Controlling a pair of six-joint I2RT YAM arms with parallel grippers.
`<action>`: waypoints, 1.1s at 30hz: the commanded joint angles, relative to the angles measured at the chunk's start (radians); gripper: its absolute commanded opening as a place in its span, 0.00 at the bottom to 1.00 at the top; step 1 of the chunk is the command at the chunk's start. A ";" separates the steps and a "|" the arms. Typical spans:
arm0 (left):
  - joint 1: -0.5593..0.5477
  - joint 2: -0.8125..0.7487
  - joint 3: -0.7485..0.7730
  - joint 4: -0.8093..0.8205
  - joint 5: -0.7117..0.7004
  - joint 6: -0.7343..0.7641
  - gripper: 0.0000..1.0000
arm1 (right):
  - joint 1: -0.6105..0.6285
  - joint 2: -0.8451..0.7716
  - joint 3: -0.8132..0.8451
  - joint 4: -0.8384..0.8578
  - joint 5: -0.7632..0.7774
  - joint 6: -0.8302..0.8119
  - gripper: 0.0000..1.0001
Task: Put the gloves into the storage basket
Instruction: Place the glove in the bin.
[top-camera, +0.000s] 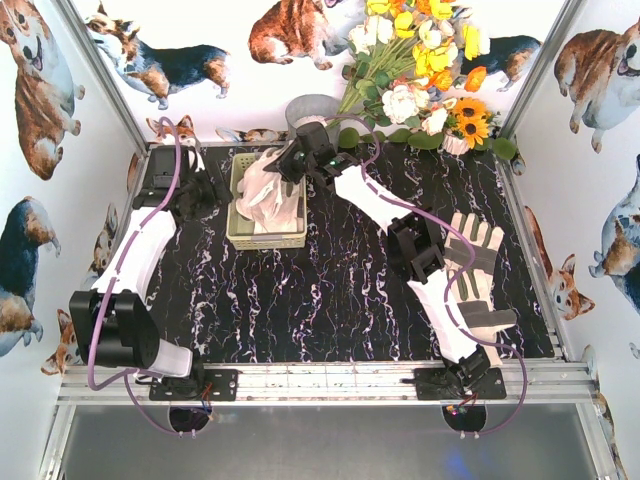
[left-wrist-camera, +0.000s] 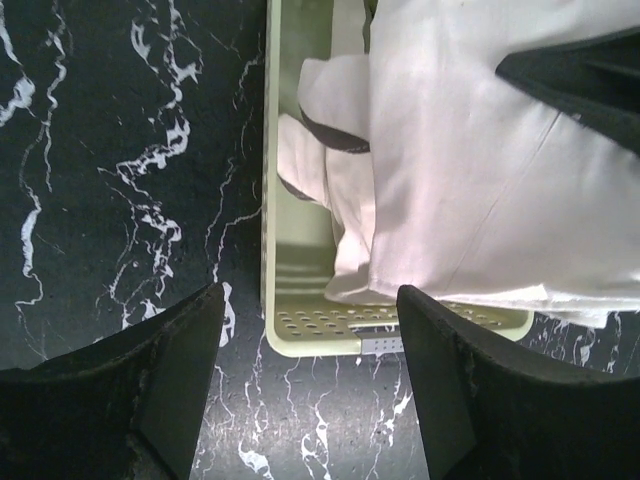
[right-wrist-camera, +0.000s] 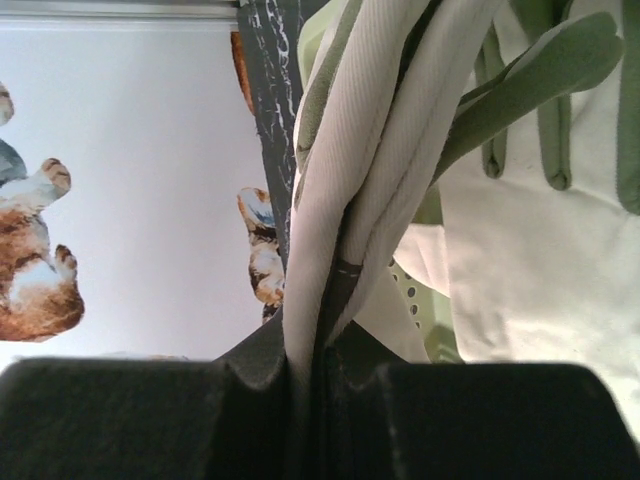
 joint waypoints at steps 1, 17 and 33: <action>0.017 -0.016 0.059 0.008 -0.024 -0.014 0.64 | 0.019 -0.035 0.055 0.110 0.011 0.055 0.00; 0.020 0.007 0.060 -0.004 -0.008 0.002 0.65 | 0.031 0.051 0.060 0.160 0.050 0.131 0.00; 0.020 0.042 0.061 -0.012 0.039 0.007 0.62 | 0.038 0.080 -0.004 0.158 0.104 0.124 0.00</action>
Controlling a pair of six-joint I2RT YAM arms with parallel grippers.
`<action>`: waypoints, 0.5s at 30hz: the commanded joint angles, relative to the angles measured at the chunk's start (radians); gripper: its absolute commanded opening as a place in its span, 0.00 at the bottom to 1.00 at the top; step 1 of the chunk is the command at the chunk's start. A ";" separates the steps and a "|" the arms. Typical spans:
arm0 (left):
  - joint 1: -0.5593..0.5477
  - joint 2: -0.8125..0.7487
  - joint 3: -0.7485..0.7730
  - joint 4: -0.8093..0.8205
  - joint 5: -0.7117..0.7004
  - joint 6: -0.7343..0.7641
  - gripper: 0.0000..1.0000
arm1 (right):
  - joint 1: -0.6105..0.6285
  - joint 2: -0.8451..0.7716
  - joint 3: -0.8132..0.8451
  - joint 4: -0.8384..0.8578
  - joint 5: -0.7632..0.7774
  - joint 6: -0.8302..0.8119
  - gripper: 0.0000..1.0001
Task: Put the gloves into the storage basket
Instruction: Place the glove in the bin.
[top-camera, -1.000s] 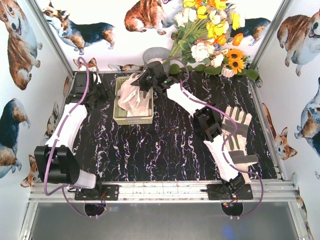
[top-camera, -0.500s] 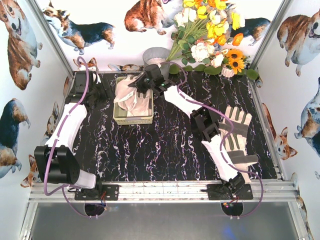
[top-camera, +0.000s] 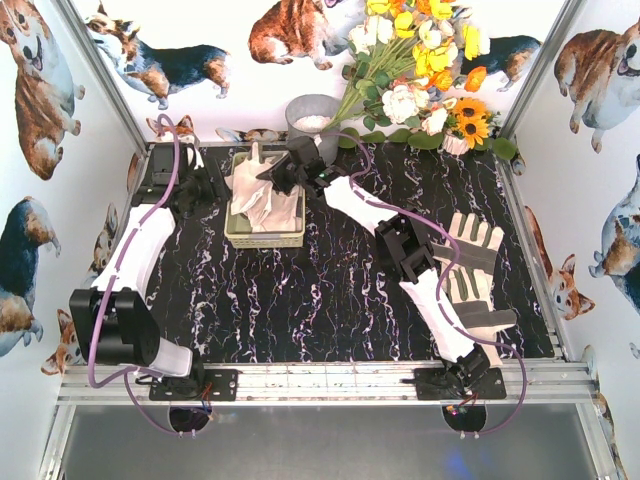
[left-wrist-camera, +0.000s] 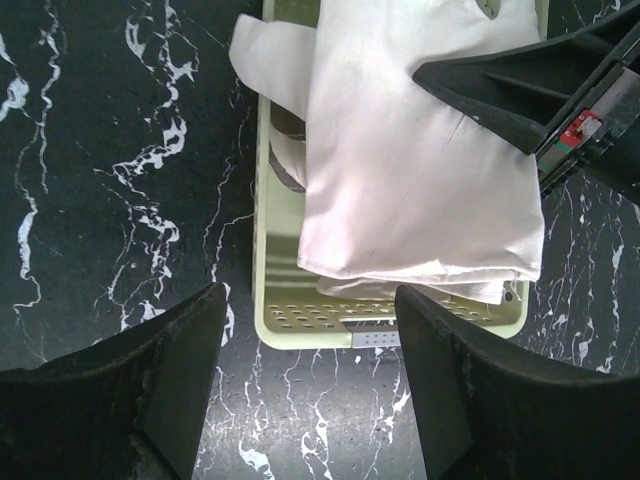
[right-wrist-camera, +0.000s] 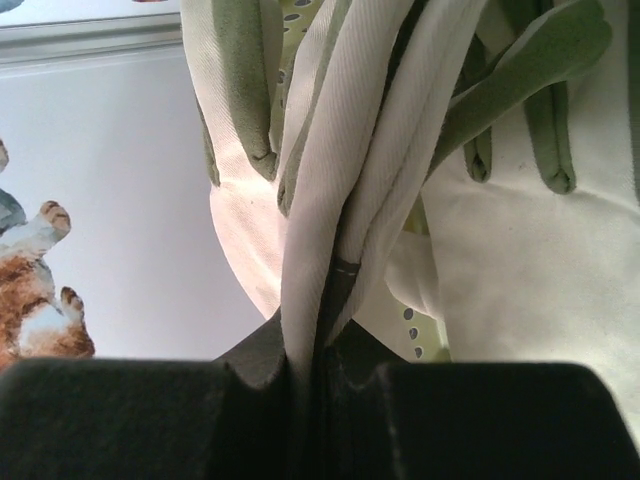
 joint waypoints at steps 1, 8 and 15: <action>0.011 0.041 0.028 0.007 0.053 0.000 0.62 | 0.007 -0.020 -0.017 0.052 0.070 -0.060 0.00; 0.003 0.094 0.049 0.022 0.108 -0.002 0.59 | 0.006 -0.028 -0.049 0.050 0.134 -0.217 0.00; -0.018 0.155 0.064 0.041 0.153 0.002 0.55 | 0.006 -0.027 -0.076 0.047 0.197 -0.331 0.00</action>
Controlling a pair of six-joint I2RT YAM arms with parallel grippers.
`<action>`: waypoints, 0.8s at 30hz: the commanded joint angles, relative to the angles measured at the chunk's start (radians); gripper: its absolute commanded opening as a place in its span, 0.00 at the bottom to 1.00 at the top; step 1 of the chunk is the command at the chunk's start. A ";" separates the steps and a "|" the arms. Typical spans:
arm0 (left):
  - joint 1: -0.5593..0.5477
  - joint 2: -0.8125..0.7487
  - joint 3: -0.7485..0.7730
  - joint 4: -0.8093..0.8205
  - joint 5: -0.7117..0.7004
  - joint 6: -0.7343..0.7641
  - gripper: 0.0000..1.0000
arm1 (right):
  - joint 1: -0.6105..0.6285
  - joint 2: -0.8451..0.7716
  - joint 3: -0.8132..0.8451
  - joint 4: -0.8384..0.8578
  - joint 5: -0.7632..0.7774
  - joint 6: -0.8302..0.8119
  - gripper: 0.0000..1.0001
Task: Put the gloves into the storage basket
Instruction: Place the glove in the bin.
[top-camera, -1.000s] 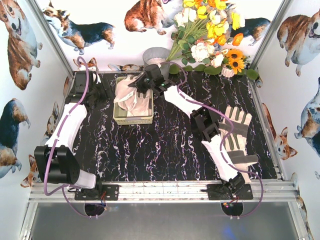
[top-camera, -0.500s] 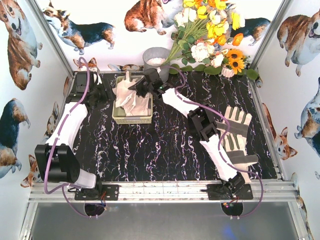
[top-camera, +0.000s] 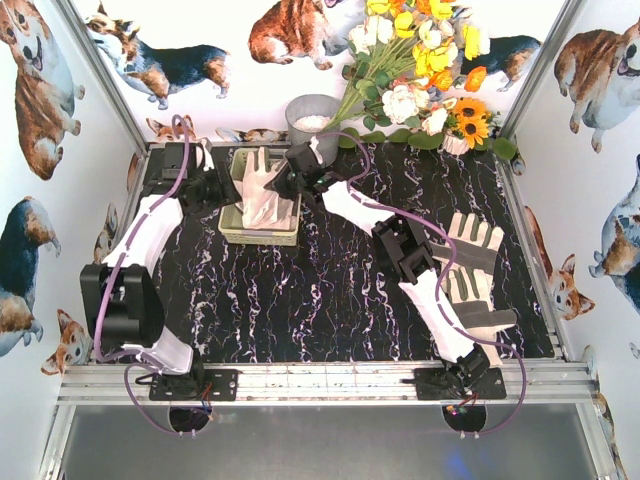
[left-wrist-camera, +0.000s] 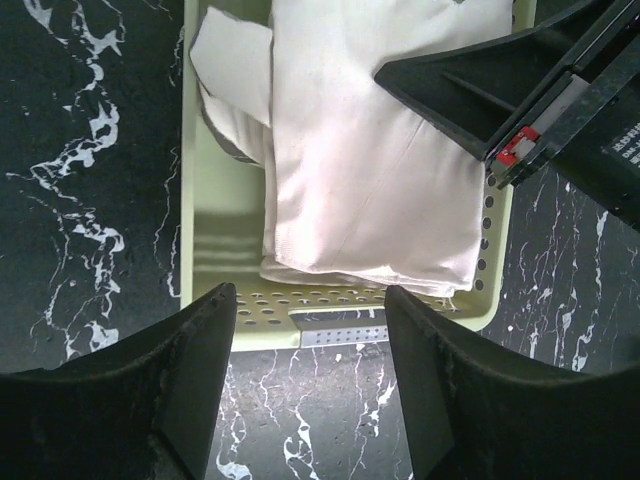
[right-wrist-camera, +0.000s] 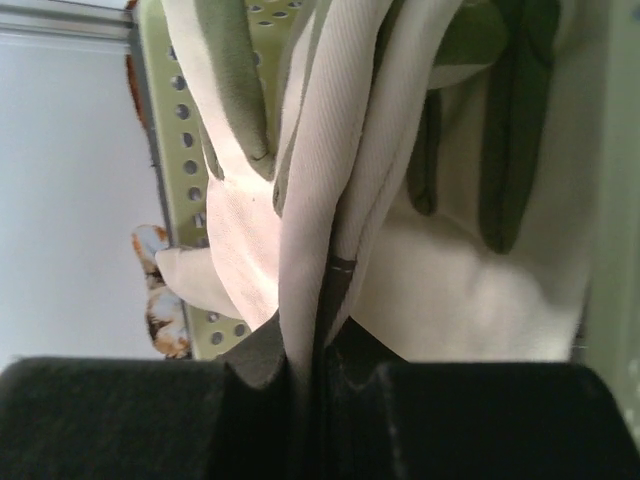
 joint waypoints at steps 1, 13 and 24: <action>-0.019 0.049 0.045 0.033 0.048 0.004 0.54 | -0.002 -0.026 -0.011 0.042 0.105 -0.118 0.00; -0.085 0.266 0.169 0.099 0.062 0.004 0.39 | 0.017 -0.019 -0.004 -0.109 0.213 -0.200 0.00; -0.097 0.447 0.251 0.197 0.055 -0.013 0.20 | 0.055 0.004 0.015 -0.167 0.295 -0.199 0.00</action>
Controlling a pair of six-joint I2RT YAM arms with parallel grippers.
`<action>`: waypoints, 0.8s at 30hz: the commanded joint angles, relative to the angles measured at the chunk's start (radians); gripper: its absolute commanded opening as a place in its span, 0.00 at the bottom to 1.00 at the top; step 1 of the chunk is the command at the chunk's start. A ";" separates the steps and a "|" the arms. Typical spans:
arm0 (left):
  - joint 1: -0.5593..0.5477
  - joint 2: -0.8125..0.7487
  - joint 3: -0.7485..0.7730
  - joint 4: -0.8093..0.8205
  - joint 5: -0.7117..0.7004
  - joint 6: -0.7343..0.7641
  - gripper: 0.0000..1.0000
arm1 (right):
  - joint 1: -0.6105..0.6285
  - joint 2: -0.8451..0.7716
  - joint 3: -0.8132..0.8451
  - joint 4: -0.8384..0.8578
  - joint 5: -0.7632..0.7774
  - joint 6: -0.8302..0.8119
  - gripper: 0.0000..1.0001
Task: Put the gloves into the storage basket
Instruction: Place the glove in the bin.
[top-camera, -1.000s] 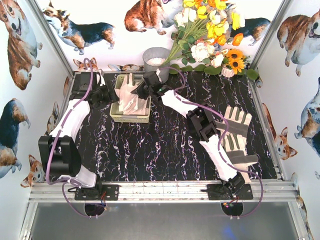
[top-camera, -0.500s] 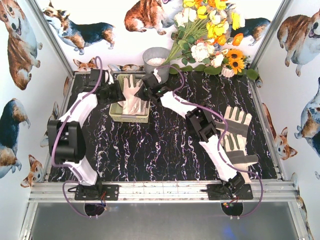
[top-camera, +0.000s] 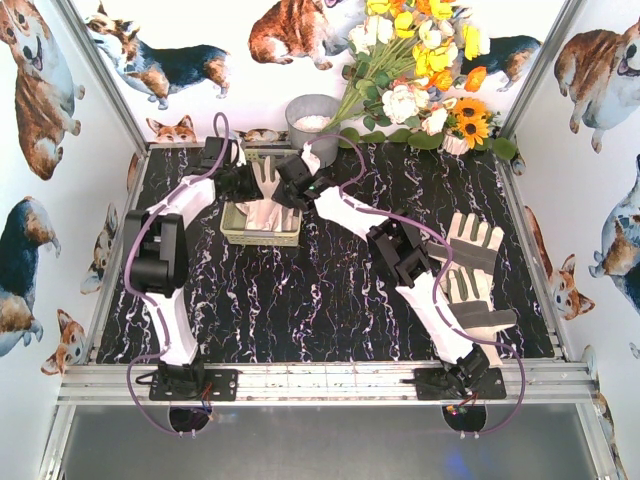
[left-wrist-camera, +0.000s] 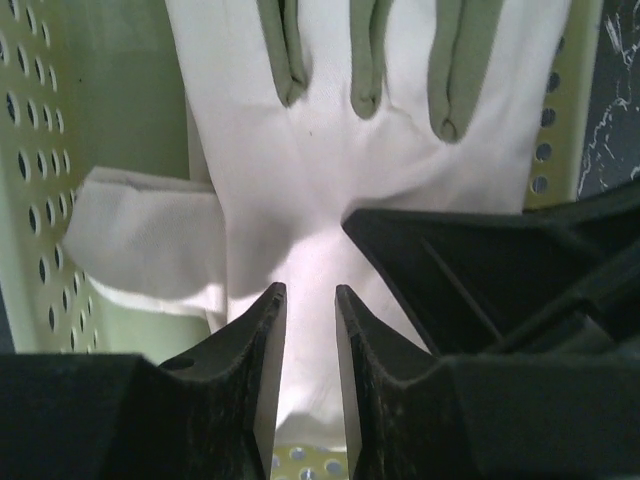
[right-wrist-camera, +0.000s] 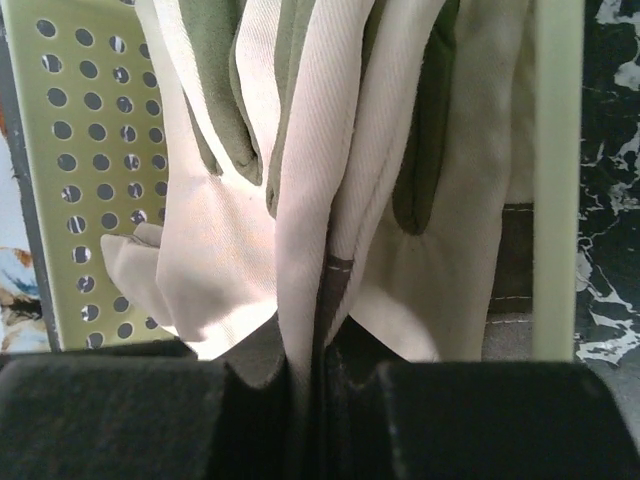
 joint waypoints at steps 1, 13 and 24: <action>-0.004 0.065 0.059 0.064 0.006 0.007 0.20 | 0.006 0.007 0.030 -0.057 0.089 -0.031 0.00; -0.006 0.190 0.112 -0.029 -0.062 0.068 0.16 | 0.008 -0.025 0.111 -0.129 0.055 -0.199 0.28; -0.006 0.155 0.053 -0.019 -0.052 0.090 0.16 | 0.008 -0.232 0.044 -0.180 0.128 -0.420 0.50</action>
